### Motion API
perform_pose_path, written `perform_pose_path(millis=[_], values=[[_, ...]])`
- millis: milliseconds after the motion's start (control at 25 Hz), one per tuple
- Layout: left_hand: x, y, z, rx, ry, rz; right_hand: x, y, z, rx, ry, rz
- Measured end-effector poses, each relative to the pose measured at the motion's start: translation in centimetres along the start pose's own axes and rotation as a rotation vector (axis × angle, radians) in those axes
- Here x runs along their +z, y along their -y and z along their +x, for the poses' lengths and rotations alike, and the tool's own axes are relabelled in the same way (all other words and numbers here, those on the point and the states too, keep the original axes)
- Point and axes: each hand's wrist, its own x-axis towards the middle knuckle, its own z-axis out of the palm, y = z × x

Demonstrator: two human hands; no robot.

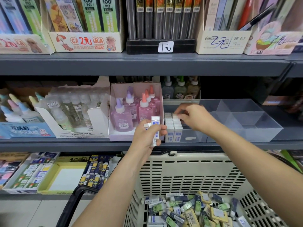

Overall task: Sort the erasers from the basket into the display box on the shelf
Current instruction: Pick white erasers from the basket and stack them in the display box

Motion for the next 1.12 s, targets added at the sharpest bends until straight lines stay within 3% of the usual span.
perform_pose_path(millis=[240, 440, 520, 600, 720, 960, 1120], values=[[0.0, -0.1, -0.2, -0.006, -0.01, -0.013, 0.7, -0.6, -0.2, 0.065, -0.048, -0.021], [0.1, -0.1, -0.4, 0.021, -0.009, -0.021, 0.6, -0.5, 0.0, 0.058, 0.044, -0.088], [0.1, 0.0, -0.4, 0.034, -0.011, -0.009, 0.3, -0.1, -0.4, 0.02, -0.081, -0.106], [0.1, 0.0, -0.5, 0.048, 0.007, 0.013, 0.1, 1.0, -1.4, -0.064, -0.207, 0.008], [0.3, -0.1, -0.5, 0.049, 0.045, 0.027, -0.1, 3.0, -2.4, -0.128, -0.045, 0.297], [0.2, -0.2, -0.4, 0.026, 0.062, -0.052, -2.1, 2.3, -2.5, -0.018, -0.006, 0.499], [0.0, 0.2, -0.4, 0.134, 0.0, 0.03, -4.3, -0.3, -2.6, 0.05, -0.087, 0.552]])
